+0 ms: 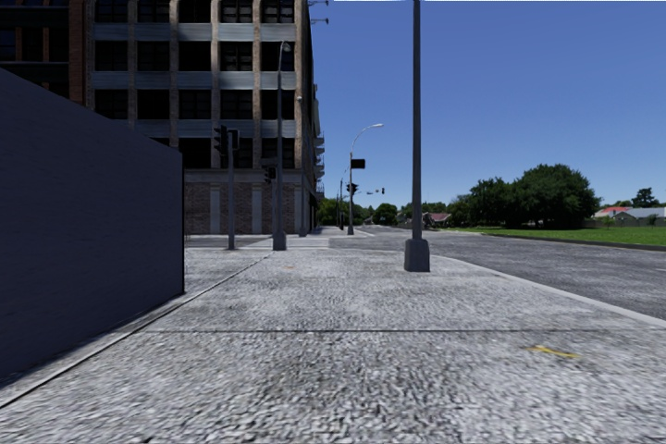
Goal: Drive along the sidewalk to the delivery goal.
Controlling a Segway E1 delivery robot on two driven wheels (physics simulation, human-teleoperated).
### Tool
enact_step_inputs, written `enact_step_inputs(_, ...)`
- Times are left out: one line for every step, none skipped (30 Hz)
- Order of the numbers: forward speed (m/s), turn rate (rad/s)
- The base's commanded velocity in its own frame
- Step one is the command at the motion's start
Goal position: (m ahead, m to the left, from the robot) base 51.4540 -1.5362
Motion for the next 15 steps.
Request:
enact_step_inputs(2.00, 0.00)
enact_step_inputs(2.00, 0.00)
enact_step_inputs(2.00, 0.00)
enact_step_inputs(2.00, 0.00)
enact_step_inputs(2.00, 0.00)
enact_step_inputs(2.00, 0.00)
enact_step_inputs(2.00, 0.00)
enact_step_inputs(2.00, 0.00)
enact_step_inputs(2.00, 0.00)
enact_step_inputs(2.00, 0.00)
enact_step_inputs(2.00, 0.00)
enact_step_inputs(2.00, 0.00)
enact_step_inputs(2.00, 0.03)
enact_step_inputs(2.00, 0.03)
enact_step_inputs(2.00, 0.11)
